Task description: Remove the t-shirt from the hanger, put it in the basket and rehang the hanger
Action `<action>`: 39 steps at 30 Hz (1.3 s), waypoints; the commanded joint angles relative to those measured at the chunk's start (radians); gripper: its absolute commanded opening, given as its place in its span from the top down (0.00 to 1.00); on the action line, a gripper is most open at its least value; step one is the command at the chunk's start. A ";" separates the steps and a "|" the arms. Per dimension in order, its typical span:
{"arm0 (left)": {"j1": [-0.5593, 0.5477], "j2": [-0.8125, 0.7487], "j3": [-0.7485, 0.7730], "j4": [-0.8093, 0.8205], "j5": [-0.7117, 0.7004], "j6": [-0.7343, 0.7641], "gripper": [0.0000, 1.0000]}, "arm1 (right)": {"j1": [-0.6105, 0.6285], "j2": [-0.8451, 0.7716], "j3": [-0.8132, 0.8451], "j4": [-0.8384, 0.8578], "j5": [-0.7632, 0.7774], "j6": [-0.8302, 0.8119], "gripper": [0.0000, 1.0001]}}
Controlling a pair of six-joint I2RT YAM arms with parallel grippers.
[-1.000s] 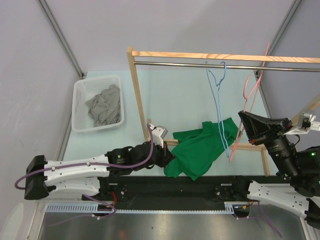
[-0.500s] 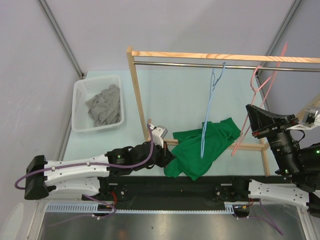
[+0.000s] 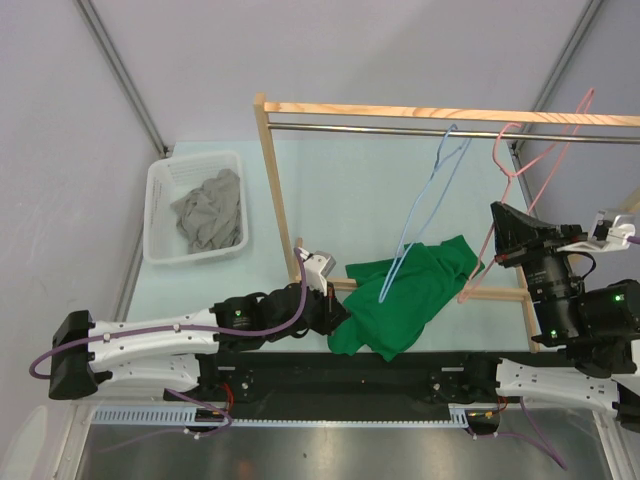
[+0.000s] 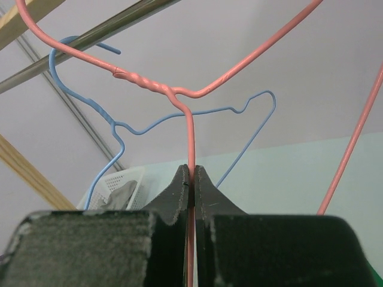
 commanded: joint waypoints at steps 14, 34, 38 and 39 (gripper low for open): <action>0.005 -0.047 0.012 0.024 0.019 -0.018 1.00 | 0.007 0.064 -0.009 0.065 0.191 0.003 1.00; 0.005 -0.057 0.058 -0.077 -0.020 -0.023 1.00 | 0.005 0.085 0.202 -0.655 0.192 0.577 0.31; 0.005 -0.140 0.068 -0.152 -0.108 -0.026 1.00 | 0.007 0.085 0.271 -0.795 0.156 0.661 0.13; 0.006 -0.162 0.069 -0.171 -0.141 -0.022 1.00 | 0.007 0.080 0.284 -0.815 0.150 0.677 0.08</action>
